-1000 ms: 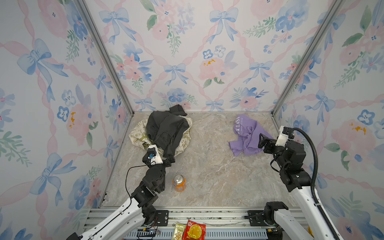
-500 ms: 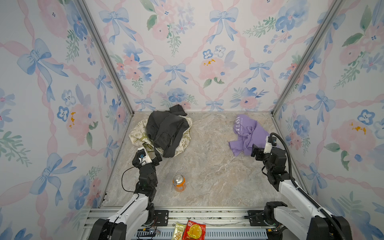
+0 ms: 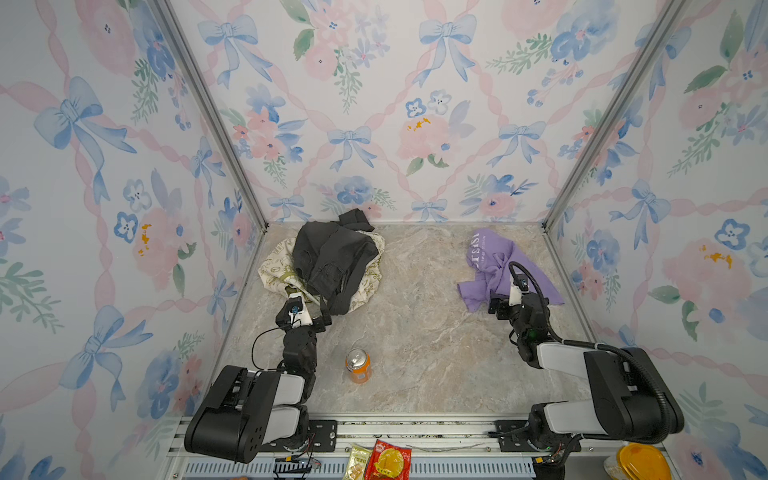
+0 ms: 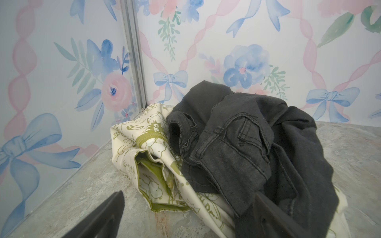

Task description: Pick out a specific cloth from the pile

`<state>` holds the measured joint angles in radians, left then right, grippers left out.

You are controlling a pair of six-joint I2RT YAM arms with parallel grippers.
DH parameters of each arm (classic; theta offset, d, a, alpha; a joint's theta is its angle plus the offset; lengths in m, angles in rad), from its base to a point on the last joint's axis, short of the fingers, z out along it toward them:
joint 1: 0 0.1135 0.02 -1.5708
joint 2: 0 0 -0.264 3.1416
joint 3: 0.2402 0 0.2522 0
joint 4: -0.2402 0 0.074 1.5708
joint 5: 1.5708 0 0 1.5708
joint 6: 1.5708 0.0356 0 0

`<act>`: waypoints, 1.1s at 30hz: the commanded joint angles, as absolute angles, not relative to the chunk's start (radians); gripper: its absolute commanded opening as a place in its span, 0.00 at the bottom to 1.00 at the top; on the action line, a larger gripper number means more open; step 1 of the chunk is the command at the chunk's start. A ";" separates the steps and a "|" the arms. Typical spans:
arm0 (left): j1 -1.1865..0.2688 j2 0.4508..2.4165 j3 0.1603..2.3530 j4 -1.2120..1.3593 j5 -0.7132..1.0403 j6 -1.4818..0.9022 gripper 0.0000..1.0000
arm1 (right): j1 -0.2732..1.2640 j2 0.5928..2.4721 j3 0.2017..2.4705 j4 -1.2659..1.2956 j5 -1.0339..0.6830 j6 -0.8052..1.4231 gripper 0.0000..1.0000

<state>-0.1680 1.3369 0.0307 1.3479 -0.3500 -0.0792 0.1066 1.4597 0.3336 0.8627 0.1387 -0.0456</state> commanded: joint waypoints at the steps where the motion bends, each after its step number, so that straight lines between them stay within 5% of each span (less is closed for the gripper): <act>1: -0.158 1.403 0.056 1.469 -0.307 -0.039 0.98 | 0.111 1.517 0.315 1.028 0.153 -0.064 0.97; 12: -0.158 1.560 0.123 1.489 -0.296 -0.027 0.98 | 0.094 1.551 0.350 0.989 0.115 -0.053 0.97; 33: -0.145 1.560 0.180 1.380 -0.325 -0.055 0.98 | 0.044 1.551 0.389 0.916 0.049 -0.011 0.97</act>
<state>-0.1497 1.5517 0.1730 1.3861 -0.3168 -0.0479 0.0475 1.5414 0.3687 0.9302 0.0589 -0.0265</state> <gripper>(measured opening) 0.979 0.970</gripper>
